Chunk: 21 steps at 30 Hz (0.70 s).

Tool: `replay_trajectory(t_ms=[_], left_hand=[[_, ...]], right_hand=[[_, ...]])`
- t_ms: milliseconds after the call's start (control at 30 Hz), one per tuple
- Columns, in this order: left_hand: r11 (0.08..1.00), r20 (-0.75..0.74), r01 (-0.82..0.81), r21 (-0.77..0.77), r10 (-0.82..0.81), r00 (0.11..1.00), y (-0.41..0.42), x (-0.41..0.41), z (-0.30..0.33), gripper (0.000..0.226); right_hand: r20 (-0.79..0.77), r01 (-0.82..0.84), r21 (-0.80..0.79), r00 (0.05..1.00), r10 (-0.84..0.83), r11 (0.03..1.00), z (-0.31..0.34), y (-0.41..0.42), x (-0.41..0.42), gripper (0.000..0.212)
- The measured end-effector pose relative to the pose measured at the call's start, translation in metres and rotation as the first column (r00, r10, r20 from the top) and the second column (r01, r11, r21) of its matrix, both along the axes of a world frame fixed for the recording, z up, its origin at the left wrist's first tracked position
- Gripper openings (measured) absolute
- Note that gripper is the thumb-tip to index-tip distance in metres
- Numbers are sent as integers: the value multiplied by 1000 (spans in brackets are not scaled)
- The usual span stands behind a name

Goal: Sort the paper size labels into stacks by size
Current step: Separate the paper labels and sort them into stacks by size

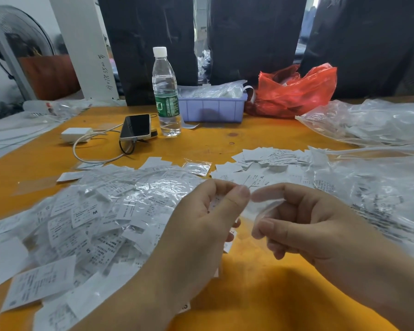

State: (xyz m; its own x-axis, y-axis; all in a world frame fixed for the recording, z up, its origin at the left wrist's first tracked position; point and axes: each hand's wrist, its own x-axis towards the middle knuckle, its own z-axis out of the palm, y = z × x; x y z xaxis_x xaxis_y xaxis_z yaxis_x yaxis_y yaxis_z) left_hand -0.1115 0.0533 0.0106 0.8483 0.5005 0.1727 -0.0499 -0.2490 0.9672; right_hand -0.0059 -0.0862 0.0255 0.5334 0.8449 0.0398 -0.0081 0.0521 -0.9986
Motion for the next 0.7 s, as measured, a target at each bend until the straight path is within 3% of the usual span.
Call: replay_trajectory(t_ms=[100, 200, 367, 633, 700], left_hand=[[996, 1, 45, 79, -45, 999, -3, -1, 2, 44], [997, -1, 51, 59, -51, 999, -4, -1, 3, 48], [994, -19, 80, 79, -79, 997, -9, 0, 1, 30], [992, 12, -44, 117, 43, 999, -8, 0, 2, 21], [988, 23, -53, 142, 50, 998, -8, 0, 3, 18]], right_hand=[[7, 34, 21, 999, -35, 999, 0, 1, -1, 53], [-67, 141, 114, 989, -134, 983, 3, 2, -1, 55], [-172, 192, 175, 972, -162, 966, 5, 1, -2, 31], [-131, 185, 114, 977, -170, 976, 0, 2, -4, 26], [-102, 133, 86, 987, -124, 987, 0, 0, -3, 35]])
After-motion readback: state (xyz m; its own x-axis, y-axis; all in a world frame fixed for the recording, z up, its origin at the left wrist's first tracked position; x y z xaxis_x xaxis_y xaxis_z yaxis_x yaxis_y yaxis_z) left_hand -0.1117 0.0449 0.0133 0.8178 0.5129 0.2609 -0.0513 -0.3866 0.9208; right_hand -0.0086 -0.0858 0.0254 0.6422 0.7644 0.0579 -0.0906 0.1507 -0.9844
